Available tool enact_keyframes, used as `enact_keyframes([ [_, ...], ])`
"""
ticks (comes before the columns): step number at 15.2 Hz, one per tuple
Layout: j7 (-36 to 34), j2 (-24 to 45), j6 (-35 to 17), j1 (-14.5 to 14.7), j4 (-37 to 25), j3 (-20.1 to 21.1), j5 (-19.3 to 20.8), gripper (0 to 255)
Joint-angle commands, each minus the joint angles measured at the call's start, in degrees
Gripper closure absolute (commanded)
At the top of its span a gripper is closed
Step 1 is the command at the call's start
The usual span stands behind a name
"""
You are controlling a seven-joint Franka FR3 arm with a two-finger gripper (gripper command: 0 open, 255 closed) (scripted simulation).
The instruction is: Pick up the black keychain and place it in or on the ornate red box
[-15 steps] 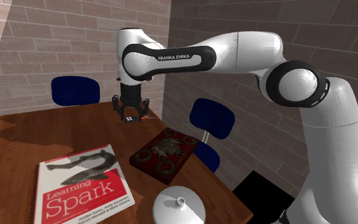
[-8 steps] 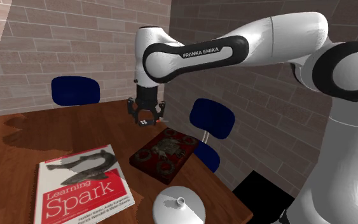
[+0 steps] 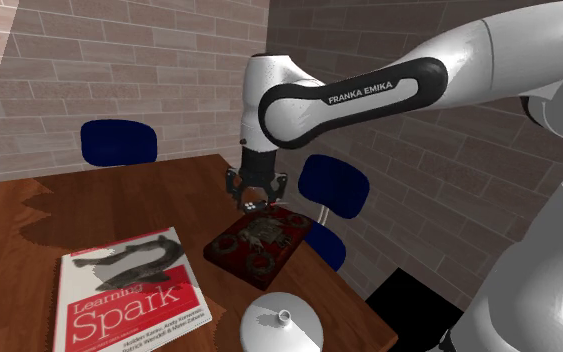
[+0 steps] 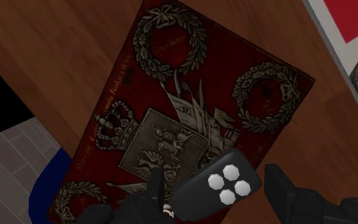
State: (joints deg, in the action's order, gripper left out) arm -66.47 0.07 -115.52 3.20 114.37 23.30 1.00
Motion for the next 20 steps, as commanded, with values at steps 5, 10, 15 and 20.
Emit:
enact_keyframes([
  [5, -0.6, 1.3, -4.4, 0.1, 3.2, 0.1, 0.6, 255],
  [10, -1.2, 2.9, -8.1, 0.2, 5.5, 0.1, 1.5, 255],
  [15, -1.5, 3.6, -9.5, 0.3, 6.2, 0.1, 1.9, 255],
  [20, -1.5, 3.6, -9.5, 0.3, 6.2, 0.1, 1.9, 255],
])
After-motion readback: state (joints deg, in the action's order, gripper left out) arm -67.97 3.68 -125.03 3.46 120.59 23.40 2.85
